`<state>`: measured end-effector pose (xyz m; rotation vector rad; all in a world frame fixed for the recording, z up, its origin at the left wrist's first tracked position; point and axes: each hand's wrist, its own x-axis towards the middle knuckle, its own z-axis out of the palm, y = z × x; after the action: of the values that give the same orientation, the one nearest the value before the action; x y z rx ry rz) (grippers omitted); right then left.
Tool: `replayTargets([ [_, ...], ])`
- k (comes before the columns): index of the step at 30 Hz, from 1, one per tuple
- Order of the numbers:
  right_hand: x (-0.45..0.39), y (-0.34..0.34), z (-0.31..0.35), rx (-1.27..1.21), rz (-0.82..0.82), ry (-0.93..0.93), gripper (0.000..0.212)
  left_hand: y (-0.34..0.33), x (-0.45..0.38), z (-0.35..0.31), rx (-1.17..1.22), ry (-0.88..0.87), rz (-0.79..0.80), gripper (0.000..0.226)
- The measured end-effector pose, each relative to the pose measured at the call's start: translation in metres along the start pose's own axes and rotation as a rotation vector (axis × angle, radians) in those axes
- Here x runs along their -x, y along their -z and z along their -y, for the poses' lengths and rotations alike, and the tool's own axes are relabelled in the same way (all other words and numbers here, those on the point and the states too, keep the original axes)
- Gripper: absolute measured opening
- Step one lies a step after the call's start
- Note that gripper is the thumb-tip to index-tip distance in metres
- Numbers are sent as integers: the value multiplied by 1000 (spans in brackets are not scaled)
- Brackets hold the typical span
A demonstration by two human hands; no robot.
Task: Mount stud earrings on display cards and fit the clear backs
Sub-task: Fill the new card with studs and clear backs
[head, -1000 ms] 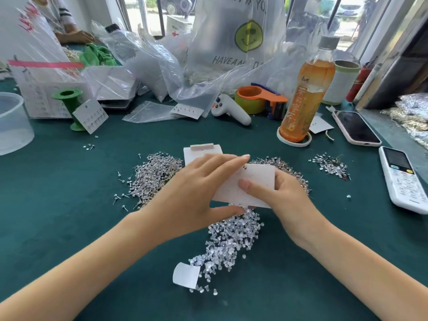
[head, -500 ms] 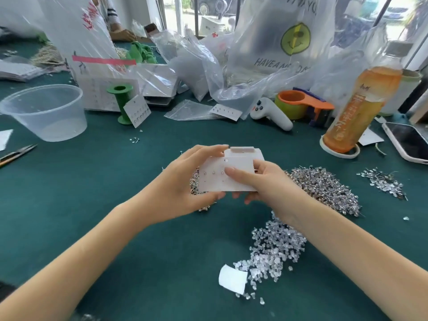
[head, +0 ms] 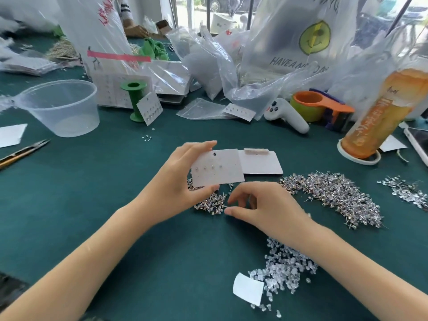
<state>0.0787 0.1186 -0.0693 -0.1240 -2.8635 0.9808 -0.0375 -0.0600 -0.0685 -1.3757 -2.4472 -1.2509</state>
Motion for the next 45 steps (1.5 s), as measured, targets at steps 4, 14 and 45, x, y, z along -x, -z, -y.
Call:
replayTargets([
  [4,-1,-5,5,61,-59,2,16,-3,0,0,-52,-21,1,72],
  [14,1,-12,14,132,-123,48,8,-4,-2,1,-115,-19,-72,67],
  [45,-7,27,6,-783,-168,-212,8,-9,3,-18,178,-4,38,73],
])
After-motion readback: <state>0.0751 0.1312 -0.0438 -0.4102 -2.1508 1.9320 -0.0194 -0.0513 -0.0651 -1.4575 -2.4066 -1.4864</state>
